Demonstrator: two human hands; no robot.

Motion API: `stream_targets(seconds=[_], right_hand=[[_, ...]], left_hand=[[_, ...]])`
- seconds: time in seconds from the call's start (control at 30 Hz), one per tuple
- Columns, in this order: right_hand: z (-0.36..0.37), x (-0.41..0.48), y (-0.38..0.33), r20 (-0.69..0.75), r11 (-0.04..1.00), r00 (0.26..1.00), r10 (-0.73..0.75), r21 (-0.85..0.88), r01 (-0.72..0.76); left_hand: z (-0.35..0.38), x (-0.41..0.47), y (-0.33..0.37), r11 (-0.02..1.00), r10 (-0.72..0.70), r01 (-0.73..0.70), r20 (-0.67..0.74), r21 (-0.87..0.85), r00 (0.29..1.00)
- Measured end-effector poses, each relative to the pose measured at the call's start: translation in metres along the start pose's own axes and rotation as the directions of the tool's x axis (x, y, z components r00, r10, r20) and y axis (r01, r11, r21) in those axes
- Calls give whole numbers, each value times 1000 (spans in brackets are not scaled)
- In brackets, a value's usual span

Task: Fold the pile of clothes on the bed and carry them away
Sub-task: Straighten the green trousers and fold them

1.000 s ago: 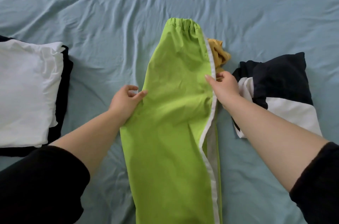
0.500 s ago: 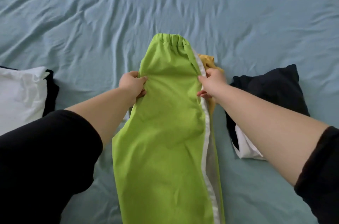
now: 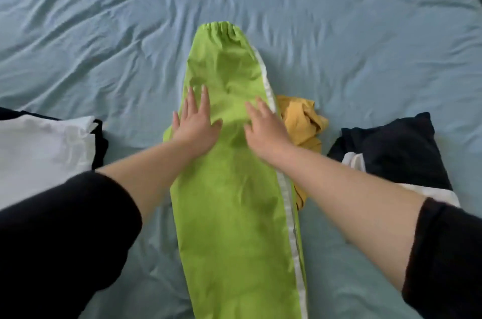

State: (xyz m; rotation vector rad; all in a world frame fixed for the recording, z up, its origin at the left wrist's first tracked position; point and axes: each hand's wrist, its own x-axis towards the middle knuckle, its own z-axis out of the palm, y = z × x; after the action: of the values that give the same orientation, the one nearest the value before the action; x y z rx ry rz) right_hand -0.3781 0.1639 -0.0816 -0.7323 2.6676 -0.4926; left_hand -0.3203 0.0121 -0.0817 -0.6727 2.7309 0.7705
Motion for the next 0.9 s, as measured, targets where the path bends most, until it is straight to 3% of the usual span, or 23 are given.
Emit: stream_targets(seconds=[0.07, 0.1, 0.2, 0.27, 0.37, 0.47, 0.53, 0.6, 0.7, 0.8, 0.9], right_hand=[[49, -40, 5, 167, 964, 970, -178, -166, 206], [66, -55, 18, 239, 938, 950, -200, -233, 256], [82, -76, 74, 247, 912, 969, -25, -390, 123], [83, -78, 91, 235, 887, 970, 61, -459, 55], [84, -80, 68, 202, 908, 978, 56, -417, 34], [89, -114, 41, 86, 922, 985, -152, -346, 172], [102, -152, 43, 150, 899, 964, -222, -352, 261], [116, -178, 55, 257, 895, 956, -141, -379, 234], [121, -177, 58, 195, 908, 974, -115, -378, 183], [119, -205, 60, 174, 897, 958, -229, -345, 277], [119, -263, 87, 329, 843, 899, -288, -359, 402]], left_hand=[[43, -40, -29, 981, 70, -74, 29, 180, 997], [60, -56, -45, 966, 81, -98, 80, 240, 993], [86, -75, -84, 911, 56, -159, 267, 382, 962], [89, -73, -90, 895, 30, -161, 304, 415, 952], [89, -80, -73, 912, 68, -124, 155, 390, 986], [101, -121, -58, 950, 169, -138, -87, 281, 982], [121, -160, -62, 950, 104, -103, 12, 295, 995], [139, -182, -74, 928, 5, -60, 148, 369, 989], [141, -178, -77, 937, 11, -50, 116, 345, 993], [143, -205, -75, 901, 229, -219, 20, 375, 973], [158, -260, -89, 775, 337, -440, 293, 453, 895]])
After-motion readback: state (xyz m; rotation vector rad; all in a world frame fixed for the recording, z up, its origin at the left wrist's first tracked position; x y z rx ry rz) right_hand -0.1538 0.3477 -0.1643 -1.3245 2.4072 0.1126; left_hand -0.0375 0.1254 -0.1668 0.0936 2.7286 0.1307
